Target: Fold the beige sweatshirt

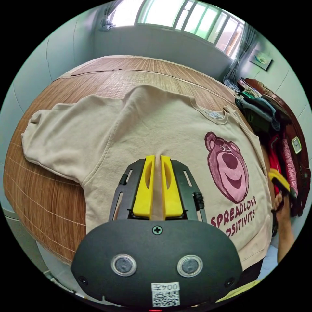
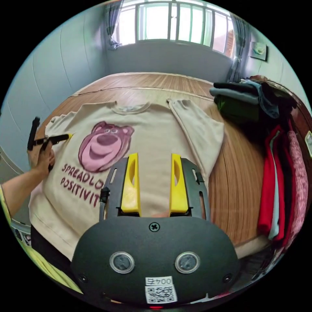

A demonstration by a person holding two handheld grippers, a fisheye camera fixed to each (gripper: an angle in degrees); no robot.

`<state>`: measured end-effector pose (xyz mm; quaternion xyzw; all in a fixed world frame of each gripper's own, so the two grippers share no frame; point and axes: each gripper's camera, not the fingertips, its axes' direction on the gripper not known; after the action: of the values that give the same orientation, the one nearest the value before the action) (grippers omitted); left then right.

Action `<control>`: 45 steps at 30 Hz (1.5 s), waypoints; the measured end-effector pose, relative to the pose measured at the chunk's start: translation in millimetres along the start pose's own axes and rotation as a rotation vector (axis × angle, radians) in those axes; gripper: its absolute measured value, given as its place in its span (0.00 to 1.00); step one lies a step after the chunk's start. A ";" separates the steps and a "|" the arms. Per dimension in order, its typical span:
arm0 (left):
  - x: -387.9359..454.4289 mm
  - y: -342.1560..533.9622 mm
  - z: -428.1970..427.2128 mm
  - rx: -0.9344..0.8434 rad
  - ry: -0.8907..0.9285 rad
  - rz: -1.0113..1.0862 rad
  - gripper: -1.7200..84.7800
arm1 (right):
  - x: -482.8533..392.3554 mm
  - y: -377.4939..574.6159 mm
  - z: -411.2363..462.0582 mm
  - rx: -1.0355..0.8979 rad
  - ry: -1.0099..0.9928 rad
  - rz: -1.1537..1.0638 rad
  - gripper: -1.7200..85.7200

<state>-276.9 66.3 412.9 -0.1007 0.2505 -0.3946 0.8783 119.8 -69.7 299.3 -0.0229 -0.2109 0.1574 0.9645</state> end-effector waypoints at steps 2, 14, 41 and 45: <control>1.1 0.6 2.7 0.001 -0.011 0.005 0.05 | 17.8 -48.7 18.8 -0.005 -0.001 0.025 0.16; -3.8 3.6 12.4 0.008 -0.004 0.004 0.05 | 22.9 -175.7 139.4 -0.347 0.180 -0.070 0.16; -1.6 6.0 23.0 0.006 -0.029 0.018 0.05 | 127.6 1.7 -29.4 -0.088 0.156 0.148 0.12; -1.6 6.5 23.6 0.007 -0.030 0.018 0.05 | 72.0 -66.2 17.7 -0.121 0.197 -0.033 0.13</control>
<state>-261.4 71.3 431.2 -0.1013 0.2371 -0.3857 0.8859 193.9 -110.4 351.5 -0.0931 -0.1244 0.1255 0.9799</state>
